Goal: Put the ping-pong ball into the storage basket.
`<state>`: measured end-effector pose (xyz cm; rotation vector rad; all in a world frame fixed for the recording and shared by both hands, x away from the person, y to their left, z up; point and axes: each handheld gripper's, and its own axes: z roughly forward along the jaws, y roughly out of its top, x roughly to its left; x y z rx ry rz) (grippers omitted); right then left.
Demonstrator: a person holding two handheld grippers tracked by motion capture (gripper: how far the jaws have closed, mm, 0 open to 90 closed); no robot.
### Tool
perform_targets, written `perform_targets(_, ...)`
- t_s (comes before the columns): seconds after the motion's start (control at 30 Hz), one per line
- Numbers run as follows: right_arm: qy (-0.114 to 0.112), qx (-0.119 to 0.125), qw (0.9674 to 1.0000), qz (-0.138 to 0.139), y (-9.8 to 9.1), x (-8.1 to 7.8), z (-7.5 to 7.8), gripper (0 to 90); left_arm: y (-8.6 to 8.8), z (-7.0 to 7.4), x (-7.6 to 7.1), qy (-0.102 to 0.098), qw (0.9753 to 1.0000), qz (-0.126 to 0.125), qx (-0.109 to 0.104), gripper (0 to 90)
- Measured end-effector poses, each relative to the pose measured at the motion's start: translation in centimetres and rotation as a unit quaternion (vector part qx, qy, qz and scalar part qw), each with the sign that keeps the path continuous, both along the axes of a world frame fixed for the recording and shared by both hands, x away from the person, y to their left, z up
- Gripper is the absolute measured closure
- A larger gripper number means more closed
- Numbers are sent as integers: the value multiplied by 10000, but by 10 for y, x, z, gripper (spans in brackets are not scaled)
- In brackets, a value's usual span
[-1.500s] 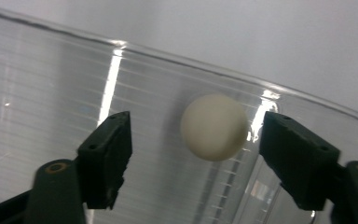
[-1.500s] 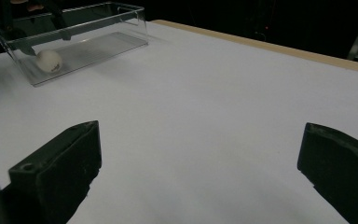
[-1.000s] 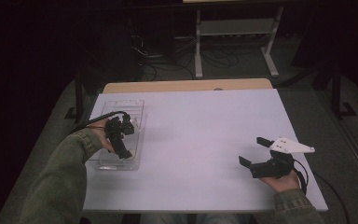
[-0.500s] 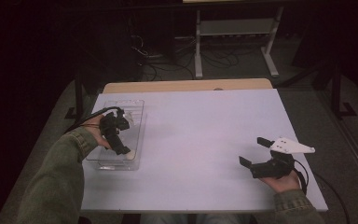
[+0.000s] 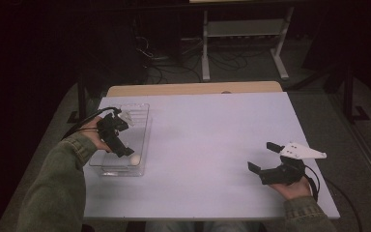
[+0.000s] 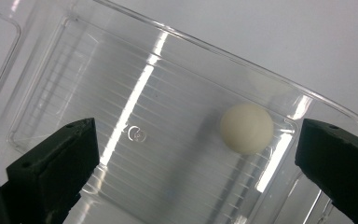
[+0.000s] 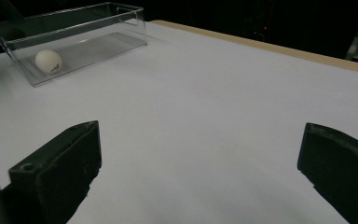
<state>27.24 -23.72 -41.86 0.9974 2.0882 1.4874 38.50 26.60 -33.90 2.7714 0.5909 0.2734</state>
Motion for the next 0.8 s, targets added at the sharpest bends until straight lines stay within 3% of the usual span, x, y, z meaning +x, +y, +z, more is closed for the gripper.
perform_targets(0.23,-2,-11,10000,-12,0,0,0,0,14,0,-5,-206,9988,210,-402,0)
perform_targets(0.4,-8,-9,10000,-21,0,0,0,0,21,1,-11,-441,9962,346,-662,0)
perform_targets(0.67,-11,-16,10000,-26,0,0,0,0,27,5,-21,-615,9944,428,-743,0)
perform_targets(0.8,-8,-9,10000,-38,0,0,0,0,30,9,-24,-716,9923,514,-868,0)
